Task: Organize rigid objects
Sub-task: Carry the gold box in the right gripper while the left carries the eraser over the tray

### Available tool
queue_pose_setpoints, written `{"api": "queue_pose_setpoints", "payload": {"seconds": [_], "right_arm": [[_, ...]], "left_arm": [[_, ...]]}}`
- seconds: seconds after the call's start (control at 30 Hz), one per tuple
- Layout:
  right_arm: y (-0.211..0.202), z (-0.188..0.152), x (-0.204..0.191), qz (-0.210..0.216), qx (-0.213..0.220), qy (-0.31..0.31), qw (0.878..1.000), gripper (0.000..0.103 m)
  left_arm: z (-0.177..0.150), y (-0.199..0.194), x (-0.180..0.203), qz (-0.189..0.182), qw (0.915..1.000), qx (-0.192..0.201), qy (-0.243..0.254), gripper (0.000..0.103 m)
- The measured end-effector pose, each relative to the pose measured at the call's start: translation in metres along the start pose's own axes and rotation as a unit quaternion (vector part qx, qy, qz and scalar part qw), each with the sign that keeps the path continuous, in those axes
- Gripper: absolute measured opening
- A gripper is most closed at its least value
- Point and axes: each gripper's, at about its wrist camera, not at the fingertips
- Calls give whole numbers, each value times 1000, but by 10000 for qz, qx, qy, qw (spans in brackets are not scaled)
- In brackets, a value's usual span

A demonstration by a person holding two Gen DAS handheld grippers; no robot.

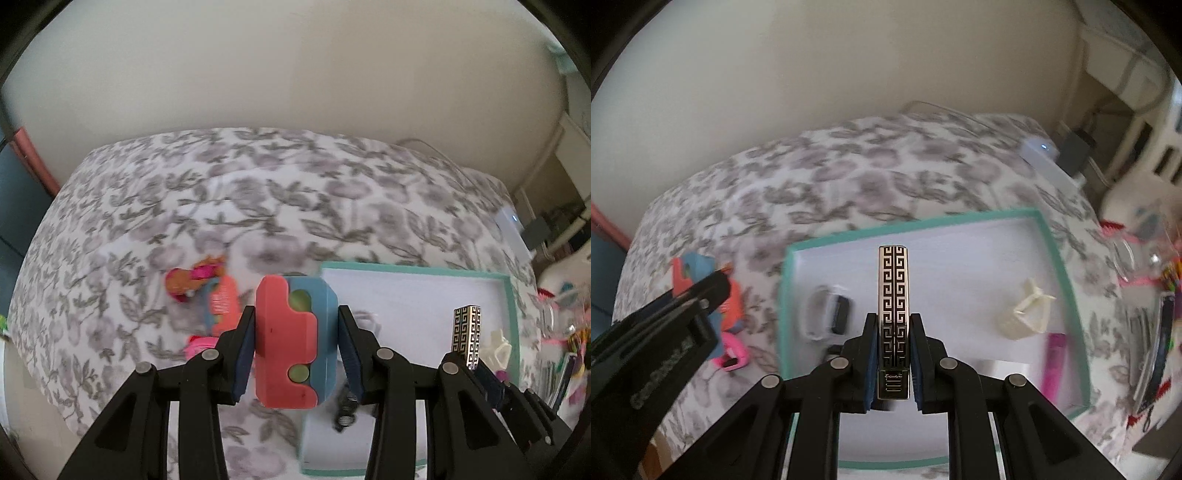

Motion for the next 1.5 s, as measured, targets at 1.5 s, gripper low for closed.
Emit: {"api": "queue_pose_setpoints", "payload": {"seconds": [1.5], "right_arm": [[61, -11, 65, -796, -885, 386, 9921, 17]], "left_arm": [[-22, 73, 77, -587, 9938, -700, 629, 44]]}}
Point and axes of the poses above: each gripper's, at about its wrist camera, not at the fingertips, and y roughly the way its jaws point, x to its right, z to its top, and after that the axes turned 3 degrees about x, right-handed
